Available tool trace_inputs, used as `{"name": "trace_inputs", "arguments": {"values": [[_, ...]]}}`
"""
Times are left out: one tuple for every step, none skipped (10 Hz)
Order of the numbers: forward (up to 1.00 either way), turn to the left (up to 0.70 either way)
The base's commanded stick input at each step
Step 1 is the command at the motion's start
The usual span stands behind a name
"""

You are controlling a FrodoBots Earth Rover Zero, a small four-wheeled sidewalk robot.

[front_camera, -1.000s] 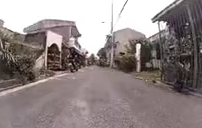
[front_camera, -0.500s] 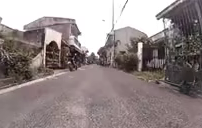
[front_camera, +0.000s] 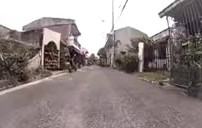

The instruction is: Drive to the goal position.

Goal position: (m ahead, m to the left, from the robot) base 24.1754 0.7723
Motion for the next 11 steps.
{"name": "trace_inputs", "arguments": {"values": [[0.5,0.0],[0.56,0.0],[0.7,0.0],[0.7,0.0],[0.7,0.0],[0.7,0.0],[0.7,0.0],[0.8,0.0],[0.85,0.0],[0.85,0.0],[0.85,0.0]]}}
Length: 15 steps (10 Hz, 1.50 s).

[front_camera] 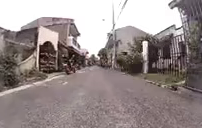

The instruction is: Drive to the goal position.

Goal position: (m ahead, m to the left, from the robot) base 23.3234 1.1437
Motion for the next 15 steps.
{"name": "trace_inputs", "arguments": {"values": [[0.85,0.0],[0.85,0.0],[0.85,0.0],[0.85,0.0],[0.85,0.0],[0.85,0.0],[0.85,0.0],[0.89,0.0],[0.94,0.0],[1.0,0.0],[1.0,0.0],[1.0,0.0],[1.0,0.0],[1.0,0.0],[1.0,0.0]]}}
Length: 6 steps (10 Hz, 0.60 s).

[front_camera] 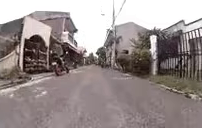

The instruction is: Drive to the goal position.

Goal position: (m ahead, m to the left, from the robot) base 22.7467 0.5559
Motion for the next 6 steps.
{"name": "trace_inputs", "arguments": {"values": [[1.0,0.0],[1.0,0.0],[1.0,0.0],[1.0,0.0],[1.0,0.0],[1.0,0.0]]}}
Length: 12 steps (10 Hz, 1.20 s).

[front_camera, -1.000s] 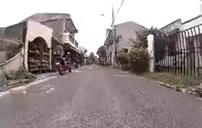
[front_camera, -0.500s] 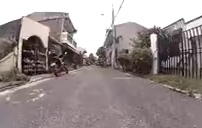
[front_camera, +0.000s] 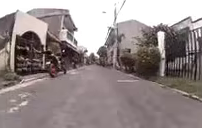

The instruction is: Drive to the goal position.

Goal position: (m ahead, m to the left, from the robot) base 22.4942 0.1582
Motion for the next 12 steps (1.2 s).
{"name": "trace_inputs", "arguments": {"values": [[1.0,0.0],[1.0,0.0],[1.0,0.0],[1.0,0.0],[1.0,0.24],[1.0,0.4],[1.0,0.37],[1.0,0.19],[1.0,0.0],[1.0,0.0],[1.0,0.0],[1.0,0.0]]}}
